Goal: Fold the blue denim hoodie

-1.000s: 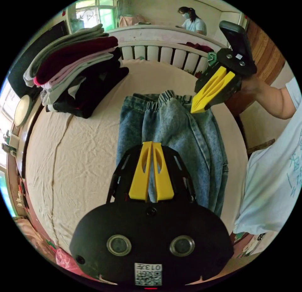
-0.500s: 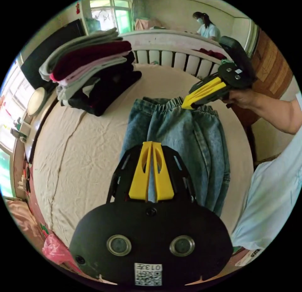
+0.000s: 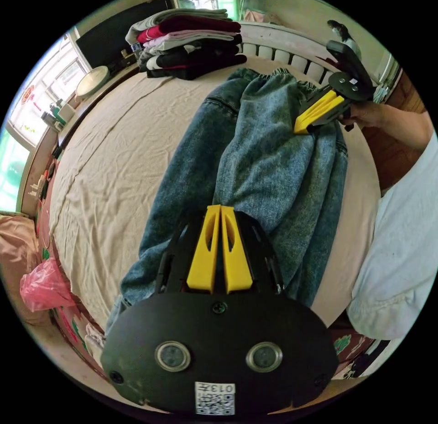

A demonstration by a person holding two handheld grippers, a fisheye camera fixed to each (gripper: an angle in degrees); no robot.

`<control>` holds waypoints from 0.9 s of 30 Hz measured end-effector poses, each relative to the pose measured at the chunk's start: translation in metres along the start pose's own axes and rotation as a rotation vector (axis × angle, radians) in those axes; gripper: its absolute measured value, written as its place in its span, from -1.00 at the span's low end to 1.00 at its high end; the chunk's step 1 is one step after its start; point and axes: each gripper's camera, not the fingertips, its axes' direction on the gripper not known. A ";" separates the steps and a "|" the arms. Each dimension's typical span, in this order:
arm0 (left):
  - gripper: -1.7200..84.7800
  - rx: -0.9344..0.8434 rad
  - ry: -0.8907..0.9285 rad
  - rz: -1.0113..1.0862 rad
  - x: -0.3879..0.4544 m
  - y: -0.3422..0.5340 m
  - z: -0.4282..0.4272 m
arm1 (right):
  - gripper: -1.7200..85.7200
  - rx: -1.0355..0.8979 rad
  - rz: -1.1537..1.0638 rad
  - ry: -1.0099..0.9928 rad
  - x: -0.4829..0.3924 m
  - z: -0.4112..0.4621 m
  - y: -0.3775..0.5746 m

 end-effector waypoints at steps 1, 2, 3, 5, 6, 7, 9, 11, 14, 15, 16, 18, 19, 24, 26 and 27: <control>-0.97 -0.012 0.023 -0.015 -0.003 0.007 -0.003 | -0.96 -0.018 0.019 -0.010 0.002 -0.001 -0.002; -0.97 -0.020 0.015 -0.037 -0.003 0.016 -0.012 | -0.96 -0.065 0.051 -0.002 0.004 -0.004 -0.005; -0.97 -0.014 -0.001 -0.045 -0.002 0.022 -0.018 | -0.96 -0.063 0.043 0.021 0.000 -0.012 -0.008; -0.97 0.077 -0.075 -0.076 0.010 0.050 -0.046 | -0.96 0.032 0.009 0.028 -0.013 -0.027 -0.013; -0.97 0.089 -0.103 -0.084 0.014 0.058 -0.050 | -0.96 0.071 -0.016 0.039 -0.024 -0.031 -0.020; -0.97 0.075 -0.180 -0.106 0.020 0.073 -0.053 | -0.96 0.084 -0.032 0.053 -0.030 -0.030 -0.025; -0.97 0.050 -0.261 -0.133 0.025 0.095 -0.047 | -0.96 0.136 -0.119 0.152 -0.059 -0.017 -0.042; -0.97 -0.007 -0.218 -0.157 0.021 0.119 -0.028 | -0.96 0.114 -0.168 0.227 -0.076 0.005 -0.052; -0.97 0.031 -0.128 -0.268 0.006 0.149 -0.024 | -0.96 -0.018 -0.178 0.265 -0.077 0.052 -0.059; -0.97 0.037 -0.098 -0.292 0.002 0.155 -0.025 | -0.96 0.025 -0.159 0.232 -0.073 0.056 -0.058; -0.96 0.054 -0.036 -0.341 -0.006 0.169 -0.028 | -0.96 0.021 -0.153 0.210 -0.071 0.057 -0.061; -0.96 0.102 0.012 -0.413 -0.012 0.194 -0.041 | -0.95 -0.053 -0.146 0.162 -0.068 0.050 -0.079; -0.96 0.159 -0.011 -0.469 -0.013 0.216 -0.059 | -0.95 -0.032 -0.148 0.161 -0.069 0.043 -0.083; -0.87 0.352 -0.339 -0.792 0.002 0.345 -0.142 | -0.84 0.211 -0.245 0.184 -0.101 0.008 -0.151; -0.75 0.289 -0.539 -1.027 0.010 0.415 -0.158 | -0.78 0.201 -0.332 0.105 -0.123 0.021 -0.189; -0.71 0.277 -0.545 -1.076 0.010 0.431 -0.159 | -0.76 0.187 -0.406 0.056 -0.142 0.034 -0.215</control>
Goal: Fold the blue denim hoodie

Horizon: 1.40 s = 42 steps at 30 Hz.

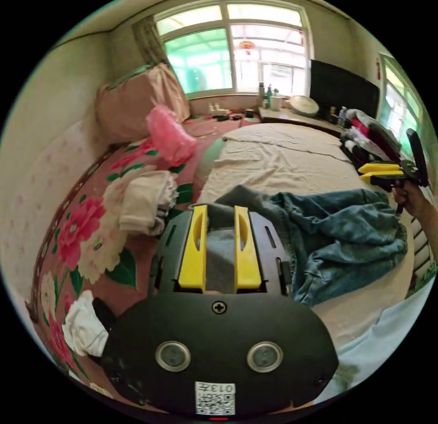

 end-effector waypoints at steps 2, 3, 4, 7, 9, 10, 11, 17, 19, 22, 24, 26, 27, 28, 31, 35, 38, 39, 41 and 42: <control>-0.58 -0.090 0.081 -0.176 -0.050 0.023 0.010 | -0.75 -0.009 -0.124 -0.086 -0.020 0.029 -0.047; -0.57 -0.101 0.121 -0.209 -0.059 0.028 0.012 | -0.75 -0.025 -0.220 -0.129 -0.037 0.049 -0.077; -0.55 -0.113 0.171 -0.257 -0.074 0.036 0.018 | -0.75 -0.033 -0.262 -0.143 -0.045 0.060 -0.092; -0.54 -0.148 0.262 -0.308 -0.095 0.045 0.033 | -0.75 -0.112 -0.400 -0.232 -0.079 0.114 -0.157; -0.56 -0.184 0.277 -0.294 -0.101 0.046 0.044 | -0.75 -0.224 -0.482 -0.296 -0.101 0.158 -0.196; -0.59 -0.204 0.283 -0.289 -0.106 0.047 0.049 | -0.75 -0.255 -0.504 -0.297 -0.106 0.168 -0.204; -0.64 -0.225 0.282 -0.287 -0.111 0.048 0.053 | -0.76 -0.314 -0.548 -0.285 -0.116 0.187 -0.215; -0.90 -0.273 0.304 -0.287 -0.133 0.059 0.054 | -0.86 -0.519 -0.623 -0.258 -0.135 0.246 -0.233; -0.92 -0.255 0.327 -0.289 -0.136 0.062 0.046 | -0.90 -0.503 -0.593 -0.275 -0.130 0.243 -0.236; -0.94 -0.184 0.381 -0.243 -0.133 0.061 0.018 | -0.92 -0.374 -0.622 -0.311 -0.120 0.208 -0.236; -0.95 -0.120 0.435 -0.190 -0.125 0.058 -0.005 | -0.93 -0.226 -0.629 -0.344 -0.102 0.158 -0.227; -0.95 -0.031 0.531 -0.083 -0.104 0.049 -0.039 | -0.94 -0.112 -0.617 -0.364 -0.083 0.116 -0.212; -0.95 -0.021 0.548 -0.049 -0.096 0.047 -0.047 | -0.94 -0.055 -0.607 -0.366 -0.070 0.090 -0.197; -0.95 -0.002 0.576 0.019 -0.078 0.042 -0.060 | -0.94 -0.032 -0.600 -0.367 -0.063 0.078 -0.189; -0.94 0.035 0.643 0.177 -0.020 0.033 -0.083 | -0.94 0.046 -0.546 -0.329 -0.034 0.028 -0.139; -0.93 0.004 0.698 0.374 0.080 0.036 -0.076 | -0.94 0.020 -0.358 -0.222 -0.001 0.009 -0.060; -0.90 -0.024 0.664 0.573 0.154 0.052 -0.049 | -0.93 -0.138 -0.233 -0.100 0.016 0.030 -0.007; -0.89 -0.052 0.669 0.608 0.168 0.055 -0.041 | -0.94 -0.248 -0.186 -0.063 0.023 0.041 0.012; -0.86 -0.212 0.652 0.726 0.214 0.072 -0.011 | -0.93 -0.330 -0.122 -0.059 0.033 0.045 0.034; -0.86 -0.228 0.634 0.738 0.220 0.075 -0.008 | -0.92 -0.337 -0.071 -0.067 0.040 0.038 0.042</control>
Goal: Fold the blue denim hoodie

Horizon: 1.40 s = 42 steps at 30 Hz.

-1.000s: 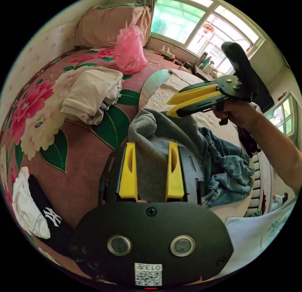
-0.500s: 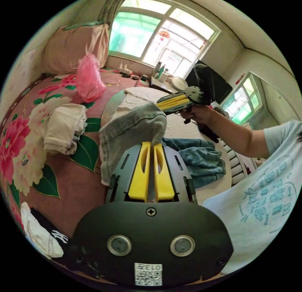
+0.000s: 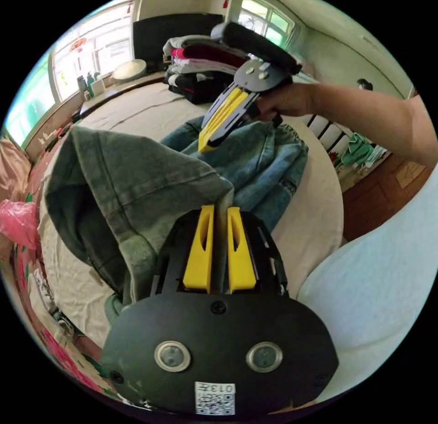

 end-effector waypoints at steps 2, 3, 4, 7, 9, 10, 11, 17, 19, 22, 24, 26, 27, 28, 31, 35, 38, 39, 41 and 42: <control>-0.84 0.014 -0.059 0.039 0.017 -0.005 -0.002 | -0.89 0.079 0.066 0.003 0.006 -0.018 0.009; -0.84 0.019 -0.068 0.052 0.021 -0.007 -0.004 | -0.86 0.126 0.092 0.012 0.007 -0.031 0.010; -0.84 0.033 -0.075 0.080 0.027 -0.009 -0.011 | -0.84 0.149 0.098 0.014 0.006 -0.036 0.008; -0.86 0.070 -0.078 0.099 0.037 -0.015 -0.026 | -0.80 0.269 0.019 -0.018 -0.016 -0.058 -0.016; -0.89 0.113 -0.038 0.068 0.040 -0.015 -0.040 | -0.81 0.322 -0.062 0.021 -0.040 -0.060 -0.037; -0.90 0.151 -0.022 0.042 0.042 -0.011 -0.051 | -0.82 0.322 -0.085 0.034 -0.045 -0.058 -0.042; -0.92 0.177 -0.057 0.020 0.045 -0.005 -0.063 | -0.86 0.290 -0.126 0.067 -0.052 -0.047 -0.051; -0.96 -0.071 -0.366 -0.061 0.028 0.017 -0.033 | -0.95 0.031 -0.225 0.129 -0.042 0.013 -0.056; -0.97 -0.123 -0.276 -0.128 0.014 0.022 -0.014 | -0.96 0.020 -0.234 0.106 -0.035 0.012 -0.057; -0.97 -0.070 -0.225 -0.179 0.013 0.022 -0.021 | -0.96 -0.039 -0.161 0.088 -0.017 -0.004 -0.063; -0.97 -0.011 -0.239 -0.166 0.020 0.018 -0.037 | -0.96 0.075 -0.056 0.052 -0.002 -0.034 -0.058; -0.97 0.133 -0.289 -0.148 0.025 0.008 -0.062 | -0.96 0.192 -0.054 0.001 -0.005 -0.056 -0.056; -0.97 0.154 -0.318 -0.136 0.025 0.003 -0.066 | -0.96 0.247 -0.080 -0.022 -0.011 -0.064 -0.057; -0.97 0.178 -0.388 -0.122 0.020 -0.008 -0.071 | -0.96 0.264 -0.096 -0.030 -0.014 -0.065 -0.059; -0.97 0.234 -0.460 -0.127 -0.010 -0.038 -0.073 | -0.96 0.167 -0.091 -0.018 -0.014 -0.045 -0.073; -0.97 0.097 -0.411 -0.099 -0.053 -0.078 -0.040 | -0.96 0.020 -0.020 0.001 0.014 -0.003 -0.079; -0.97 -0.149 -0.360 -0.099 -0.071 -0.077 0.006 | -0.95 0.041 0.004 -0.063 0.034 0.004 -0.073; -0.97 -0.118 -0.350 -0.109 -0.073 -0.074 0.006 | -0.95 0.051 0.024 -0.088 0.040 0.002 -0.071; -0.97 -0.070 -0.288 -0.175 -0.083 -0.070 -0.005 | -0.94 0.078 0.046 -0.102 0.046 -0.012 -0.068; -0.97 -0.056 -0.286 -0.175 -0.084 -0.070 -0.010 | -0.92 0.123 0.049 -0.073 0.048 -0.027 -0.061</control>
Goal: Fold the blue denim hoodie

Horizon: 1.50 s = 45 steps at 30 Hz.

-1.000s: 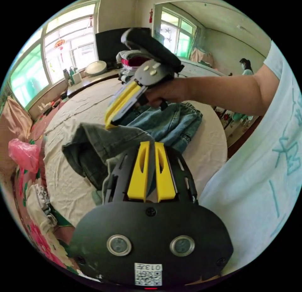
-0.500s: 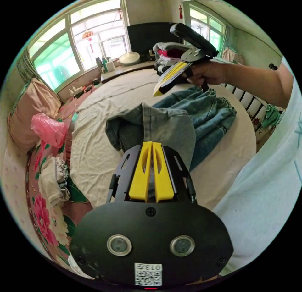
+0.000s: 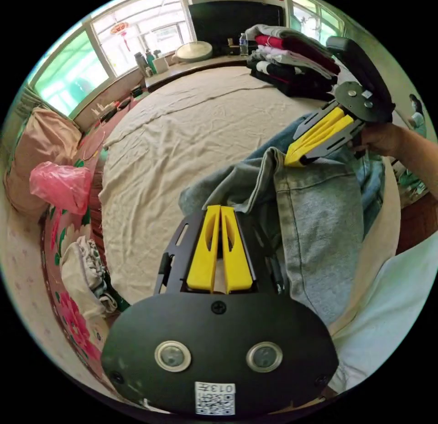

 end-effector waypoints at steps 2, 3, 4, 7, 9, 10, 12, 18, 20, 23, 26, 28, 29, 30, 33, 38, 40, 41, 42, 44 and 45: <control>-0.97 0.088 -0.023 -0.007 -0.005 0.008 -0.025 | -0.85 0.045 0.021 0.059 0.004 -0.025 0.012; -0.97 0.104 -0.029 -0.018 -0.006 0.011 -0.031 | -0.79 0.060 0.061 0.068 0.008 -0.038 0.022; -0.97 0.143 -0.015 -0.032 -0.007 0.019 -0.043 | -0.77 0.064 0.090 0.059 0.010 -0.044 0.028; -0.97 0.214 0.079 0.005 0.002 0.037 -0.063 | -0.73 0.087 0.178 -0.115 0.017 -0.054 0.054; -0.97 0.196 0.137 0.060 0.015 0.041 -0.063 | -0.73 0.058 0.200 -0.189 0.015 -0.042 0.061; -0.97 0.160 0.178 0.104 0.025 0.040 -0.057 | -0.73 0.038 0.199 -0.187 0.015 -0.036 0.061; -0.97 0.078 0.193 0.153 0.040 0.039 -0.041 | -0.77 0.014 0.202 -0.175 0.019 -0.020 0.059; -0.97 -0.035 0.303 0.006 0.041 0.030 -0.006 | -0.85 -0.052 0.053 -0.057 0.016 -0.045 0.034; -0.97 0.026 0.331 -0.030 0.040 0.024 -0.011 | -0.85 -0.023 -0.002 0.008 0.011 -0.064 0.028; -0.97 0.004 0.328 -0.058 0.046 0.015 0.001 | -0.84 -0.080 -0.012 0.050 0.022 -0.057 0.025; -0.97 0.017 0.401 -0.098 0.042 0.012 0.005 | -0.83 -0.130 0.066 -0.012 0.046 -0.032 0.034; -0.96 0.098 0.424 -0.109 0.031 0.016 -0.014 | -0.82 -0.047 0.127 -0.090 0.057 -0.054 0.037; -0.96 0.163 0.381 -0.132 0.022 0.020 -0.029 | -0.82 0.039 0.152 -0.052 0.058 -0.074 0.040; -0.96 0.196 0.350 -0.134 0.017 0.021 -0.035 | -0.82 0.104 0.150 0.013 0.054 -0.090 0.042; -0.94 0.227 0.126 -0.060 -0.003 0.012 -0.049 | -0.77 0.170 0.063 0.065 0.037 -0.100 0.025; -0.82 0.151 -0.159 0.235 -0.012 -0.024 -0.031 | -0.75 0.084 -0.018 0.051 0.036 -0.065 -0.022; -0.81 0.118 -0.128 0.346 -0.007 -0.034 -0.024 | -0.74 0.034 -0.007 -0.014 0.050 -0.049 -0.035; -0.81 0.083 -0.116 0.422 -0.002 -0.039 -0.019 | -0.73 -0.023 0.006 -0.086 0.060 -0.037 -0.041; -0.82 0.065 -0.121 0.452 0.000 -0.041 -0.017 | -0.72 -0.071 0.019 -0.120 0.069 -0.027 -0.045; -0.82 0.047 -0.112 0.486 -0.002 -0.046 -0.013 | -0.70 -0.094 0.030 -0.106 0.079 -0.021 -0.048; -0.82 0.048 -0.102 0.479 -0.004 -0.048 -0.013 | -0.68 -0.077 0.045 -0.124 0.085 -0.022 -0.048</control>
